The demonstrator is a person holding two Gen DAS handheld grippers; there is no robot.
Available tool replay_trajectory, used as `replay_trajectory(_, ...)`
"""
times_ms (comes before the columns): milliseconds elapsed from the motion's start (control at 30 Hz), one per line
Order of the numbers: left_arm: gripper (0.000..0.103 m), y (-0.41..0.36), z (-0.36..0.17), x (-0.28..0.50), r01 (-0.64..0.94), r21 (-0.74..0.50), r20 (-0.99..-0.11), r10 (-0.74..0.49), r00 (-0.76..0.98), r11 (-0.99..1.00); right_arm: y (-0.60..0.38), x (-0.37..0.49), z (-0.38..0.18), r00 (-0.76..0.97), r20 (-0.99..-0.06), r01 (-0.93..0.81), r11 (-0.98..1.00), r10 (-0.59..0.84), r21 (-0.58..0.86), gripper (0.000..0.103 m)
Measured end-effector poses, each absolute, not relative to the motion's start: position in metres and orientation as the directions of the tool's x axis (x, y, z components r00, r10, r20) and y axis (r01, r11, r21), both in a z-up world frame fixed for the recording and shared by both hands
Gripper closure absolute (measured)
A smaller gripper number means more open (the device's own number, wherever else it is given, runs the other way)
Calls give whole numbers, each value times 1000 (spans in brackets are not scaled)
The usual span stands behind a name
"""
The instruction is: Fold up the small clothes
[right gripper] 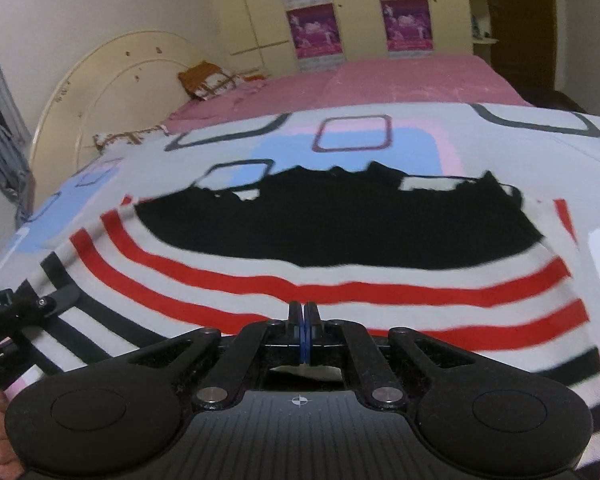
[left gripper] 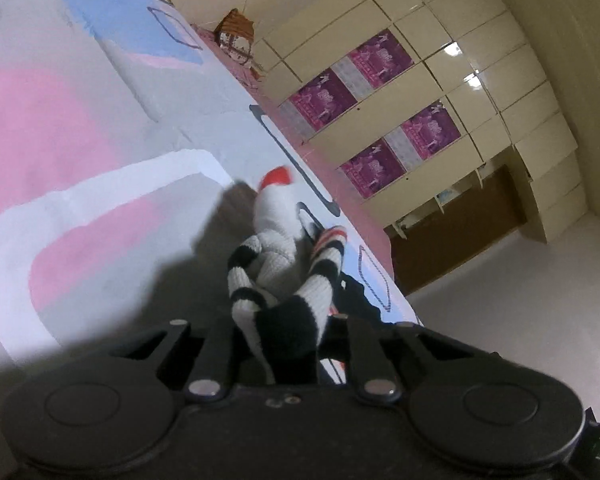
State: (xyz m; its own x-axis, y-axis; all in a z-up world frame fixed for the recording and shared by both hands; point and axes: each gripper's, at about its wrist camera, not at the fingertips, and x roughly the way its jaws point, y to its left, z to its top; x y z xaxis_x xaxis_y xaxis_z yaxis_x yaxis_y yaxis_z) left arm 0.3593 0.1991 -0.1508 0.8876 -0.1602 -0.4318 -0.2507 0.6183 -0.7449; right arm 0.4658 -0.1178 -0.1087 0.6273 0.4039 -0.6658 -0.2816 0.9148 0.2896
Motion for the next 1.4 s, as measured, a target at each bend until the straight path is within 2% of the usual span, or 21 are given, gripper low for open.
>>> replay_trajectory(100,89,207,-176,369,-344,-721,-533,-165,830,601,-109,470,-136,598,-704,-287,923,383,258,103)
replay_trajectory(133,89,210,-180,366,-335,-749,-512,-178,841,572,-110,469,-137,606,-695,-283,922,387,266,103)
replay_trajectory(333,89,200,-166,365,-305,-725,-494,-158,855,618,-114,470,-136,594,-702,-282,919,392,275,103)
replay_trajectory(533,89,168,-119,373,-236,-618,-488,-131,863,750,-116,473,-136,580,-697,-311,905,422,289,103)
replay_trajectory(600,89,146,-101,380,-191,-596,-475,-151,867,780,-126,474,-133,571,-684,-314,891,453,329,103)
replay_trajectory(700,89,102,-74,392,-109,-547,-456,-186,870,830,-171,467,-119,653,-607,-241,884,453,401,103)
replay_trajectory(867,89,8,-47,413,47,-463,-480,-295,826,885,-271,455,-102,744,-546,-126,884,384,450,103)
replay_trajectory(967,89,-62,-57,430,150,-399,-550,-367,750,905,-335,449,-95,779,-531,-46,874,334,484,103)
replay_trajectory(1033,84,-110,-84,442,220,-334,-649,-393,651,917,-367,446,-96,779,-526,-16,850,341,527,103)
replay_trajectory(1067,80,-135,-104,450,258,-297,-720,-393,572,919,-377,444,-97,774,-530,-7,842,347,540,101)
replay_trajectory(1100,74,-150,-120,454,265,-286,-768,-385,512,921,-386,443,-98,768,-544,18,838,338,546,91)
replay_trajectory(1133,68,-159,-125,451,267,-253,-774,-360,521,930,-394,441,-99,764,-557,47,833,325,551,42)
replay_trajectory(1167,59,-161,-120,446,290,-236,-760,-362,540,927,-401,438,-97,773,-544,47,827,325,561,21)
replay_trajectory(1200,53,-157,-110,441,307,-273,-742,-403,536,911,-406,432,-94,792,-512,19,825,332,564,21)
replay_trajectory(1233,54,-147,-100,436,304,-318,-717,-438,542,898,-408,430,-90,789,-510,3,828,343,561,22)
replay_trajectory(1300,54,-124,-76,421,301,-358,-656,-468,592,884,-411,429,-88,772,-497,-27,802,396,596,34)
replay_trajectory(1333,54,-112,-66,420,294,-354,-638,-459,618,888,-409,432,-87,758,-493,-43,787,427,616,41)
replay_trajectory(1400,56,-83,-58,425,255,-333,-614,-414,671,908,-401,436,-89,728,-491,-72,765,478,640,41)
